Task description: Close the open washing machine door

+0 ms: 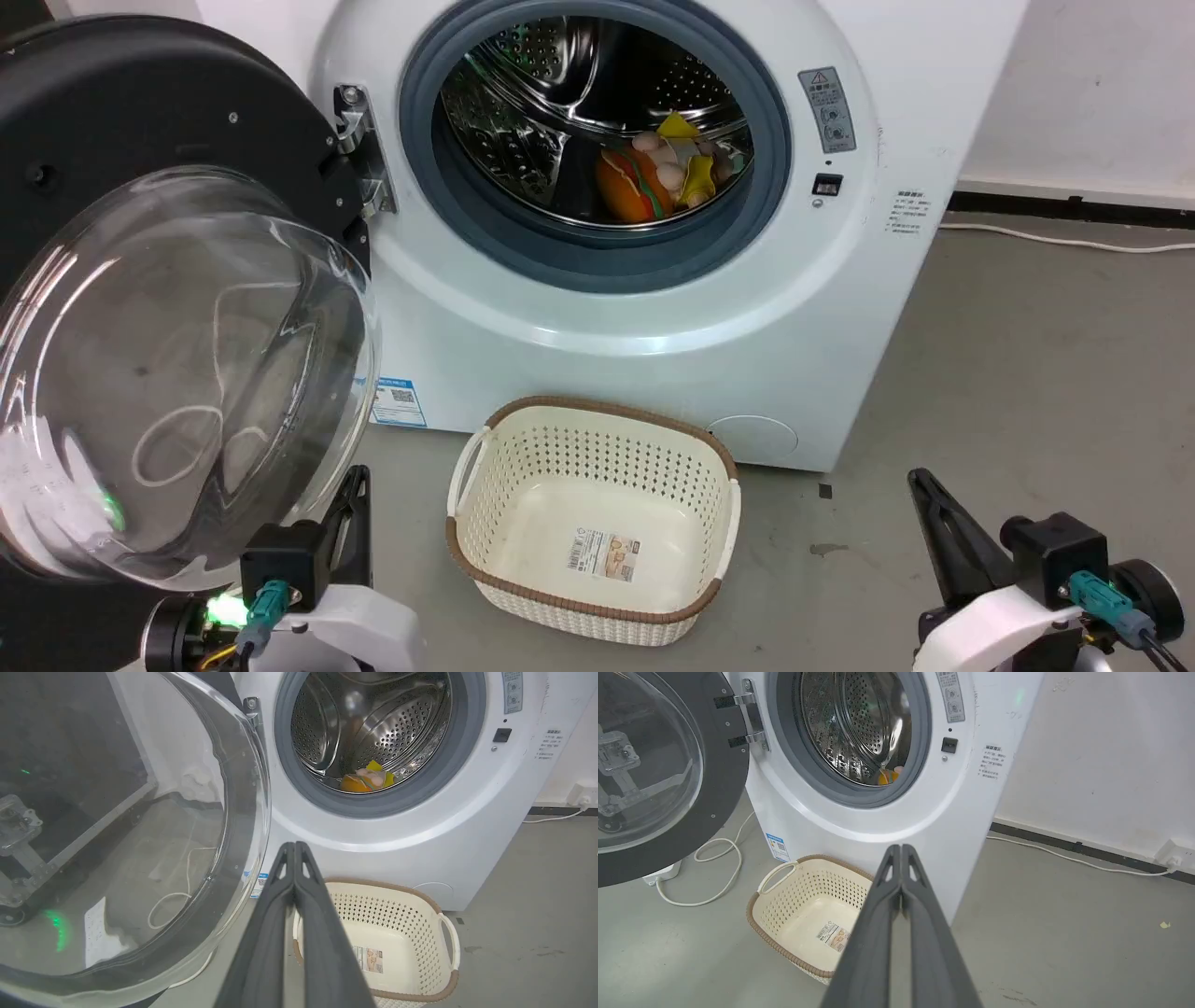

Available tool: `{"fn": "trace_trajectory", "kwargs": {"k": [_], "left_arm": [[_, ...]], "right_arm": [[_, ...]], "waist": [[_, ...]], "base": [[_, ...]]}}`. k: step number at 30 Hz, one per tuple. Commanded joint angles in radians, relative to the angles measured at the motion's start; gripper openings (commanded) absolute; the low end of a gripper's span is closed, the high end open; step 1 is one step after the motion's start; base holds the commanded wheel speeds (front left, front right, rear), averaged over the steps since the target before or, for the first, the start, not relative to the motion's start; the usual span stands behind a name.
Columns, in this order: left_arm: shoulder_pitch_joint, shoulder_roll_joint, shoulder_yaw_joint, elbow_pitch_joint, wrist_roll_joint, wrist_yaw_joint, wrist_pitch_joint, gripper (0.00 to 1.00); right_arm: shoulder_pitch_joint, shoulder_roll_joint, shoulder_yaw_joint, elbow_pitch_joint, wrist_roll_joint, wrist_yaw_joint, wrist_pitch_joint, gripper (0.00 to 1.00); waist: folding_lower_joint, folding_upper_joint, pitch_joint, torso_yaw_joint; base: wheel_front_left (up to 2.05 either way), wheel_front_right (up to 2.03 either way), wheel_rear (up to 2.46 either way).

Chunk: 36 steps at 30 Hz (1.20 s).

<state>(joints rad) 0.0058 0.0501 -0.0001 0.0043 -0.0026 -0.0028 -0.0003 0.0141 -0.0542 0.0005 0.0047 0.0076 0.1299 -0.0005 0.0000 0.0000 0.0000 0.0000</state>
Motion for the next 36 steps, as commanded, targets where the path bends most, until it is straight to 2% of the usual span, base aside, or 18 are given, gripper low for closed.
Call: {"fn": "trace_trajectory", "kwargs": {"k": [1,30,31,36], "left_arm": [[-0.006,0.000,0.000,-0.004,0.003,0.003,0.000,0.00],[-0.006,0.000,0.000,-0.004,0.003,0.003,0.000,0.00],[0.000,0.000,0.000,0.000,0.000,0.000,0.000,1.00],[-0.002,0.000,-0.003,0.002,-0.001,0.000,-0.004,1.00]], "right_arm": [[-0.014,0.004,0.000,-0.005,-0.008,0.001,0.000,0.00],[-0.014,0.004,0.000,-0.005,-0.008,0.001,0.000,0.00],[0.000,0.000,0.000,0.000,0.000,0.000,0.000,1.00],[0.000,0.000,-0.001,0.001,0.005,0.000,-0.004,1.00]], "waist": [[0.0000,0.0000,0.000,0.000],[0.0000,0.0000,0.000,0.000],[0.0001,0.0000,0.000,0.000],[0.0000,0.0000,0.000,0.000]], "base": [[0.00,0.00,0.00],[0.00,0.00,0.00],[0.00,0.00,0.00],[0.00,0.00,0.00]]}}
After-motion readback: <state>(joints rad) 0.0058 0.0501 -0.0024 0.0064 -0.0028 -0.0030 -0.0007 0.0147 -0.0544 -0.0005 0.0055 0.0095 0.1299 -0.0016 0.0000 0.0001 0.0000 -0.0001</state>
